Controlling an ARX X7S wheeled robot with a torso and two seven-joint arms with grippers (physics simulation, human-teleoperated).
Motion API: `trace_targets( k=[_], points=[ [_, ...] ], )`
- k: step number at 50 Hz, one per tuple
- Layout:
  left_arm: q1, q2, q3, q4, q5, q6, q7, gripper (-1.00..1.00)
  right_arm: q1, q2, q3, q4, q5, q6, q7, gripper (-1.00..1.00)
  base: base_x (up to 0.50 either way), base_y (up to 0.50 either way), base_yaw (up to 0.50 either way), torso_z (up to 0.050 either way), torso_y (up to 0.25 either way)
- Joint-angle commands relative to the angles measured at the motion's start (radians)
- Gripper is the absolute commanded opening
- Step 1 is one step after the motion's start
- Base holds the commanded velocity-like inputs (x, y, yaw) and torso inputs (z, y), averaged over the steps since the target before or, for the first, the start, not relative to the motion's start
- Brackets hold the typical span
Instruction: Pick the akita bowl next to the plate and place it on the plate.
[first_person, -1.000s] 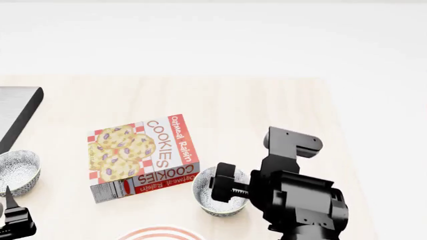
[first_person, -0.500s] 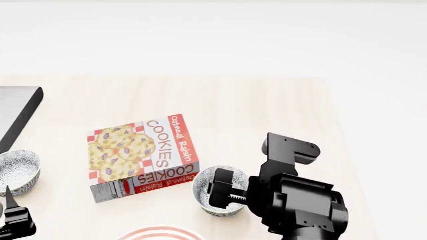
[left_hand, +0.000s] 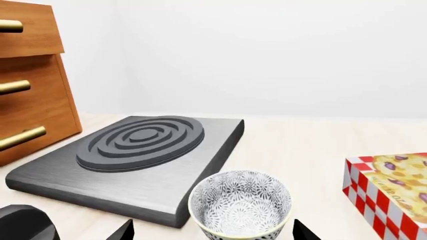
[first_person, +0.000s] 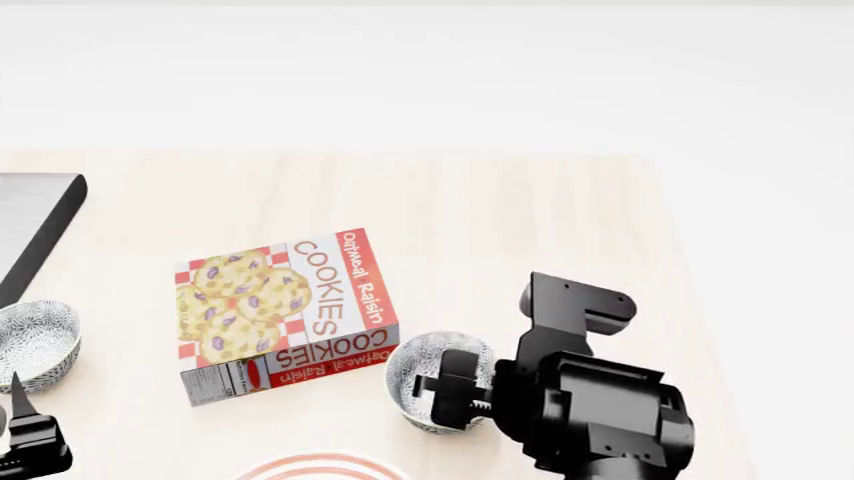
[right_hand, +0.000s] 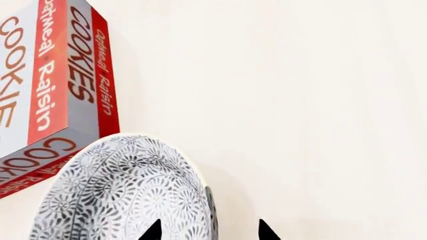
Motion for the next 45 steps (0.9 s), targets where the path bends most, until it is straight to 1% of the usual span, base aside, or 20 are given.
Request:
trace_targets(
  k=[1, 4, 8, 14, 24, 26, 27, 28, 29, 32, 34, 45],
  points=[
    [0.0, -0.002, 0.003, 0.007, -0.003, -0.007, -0.004, 1.0, -0.001, -0.003, -0.015, 0.002, 0.003, -0.013, -0.013, -1.0, 0.0, 0.0, 0.0, 0.0, 0.0],
    [-0.006, 0.0, 0.004, -0.016, -0.002, 0.011, 0.0, 1.0, 0.0, -0.002, -0.02, 0.002, 0.002, -0.037, -0.002, -1.0, 0.0, 0.0, 0.0, 0.0, 0.0],
    [0.002, -0.003, 0.003, 0.01, -0.006, -0.009, -0.005, 1.0, -0.004, -0.001, -0.03, 0.002, 0.0, -0.065, 0.006, -1.0, 0.0, 0.0, 0.0, 0.0, 0.0],
    [-0.002, -0.004, 0.005, 0.0, -0.007, -0.003, -0.004, 1.0, 0.005, 0.004, -0.03, 0.001, 0.002, -0.089, 0.016, -1.0, 0.0, 0.0, 0.0, 0.0, 0.0],
    [0.005, -0.007, 0.007, 0.016, -0.01, -0.011, -0.009, 1.0, 0.032, 0.003, -0.087, 0.0, -0.016, -0.155, 0.008, -1.0, 0.0, 0.0, 0.0, 0.0, 0.0],
    [0.0, -0.005, 0.009, -0.005, -0.007, 0.006, -0.006, 1.0, 0.039, 0.005, -0.096, -0.003, -0.018, -0.158, 0.005, -1.0, 0.0, 0.0, 0.0, 0.0, 0.0],
    [0.001, -0.005, 0.009, -0.001, -0.008, 0.002, -0.006, 1.0, 0.038, 0.005, -0.1, -0.029, -0.018, -0.147, 0.001, -1.0, 0.0, 0.0, 0.0, 0.0, 0.0],
    [0.005, -0.007, 0.008, 0.011, -0.01, -0.007, -0.009, 1.0, 0.017, 0.003, -0.106, -0.097, -0.019, -0.108, 0.001, -1.0, 0.0, 0.0, 0.0, 0.0, 0.0],
    [0.003, -0.006, 0.009, 0.007, -0.009, -0.004, -0.008, 1.0, -0.023, 0.0, -0.114, -0.22, -0.016, -0.036, 0.0, -1.0, 0.0, 0.0, 0.0, 0.0, 0.0],
    [-0.002, -0.006, 0.01, -0.007, -0.009, 0.005, -0.006, 1.0, -0.08, 0.001, -0.134, -0.389, -0.005, 0.066, 0.008, -1.0, 0.0, 0.0, 0.0, 0.0, 0.0],
    [-0.003, -0.005, 0.01, -0.014, -0.01, 0.01, -0.006, 1.0, -0.09, 0.006, -0.143, -0.415, 0.0, 0.081, 0.017, -1.0, 0.0, 0.0, 0.0, 0.0, 0.0],
    [-0.004, -0.007, 0.013, -0.007, -0.013, 0.002, -0.008, 1.0, -0.159, 0.016, -0.194, -0.774, 0.025, 0.3, 0.048, -1.0, 0.0, 0.0, 0.0, 0.0, 0.0]
  ],
)
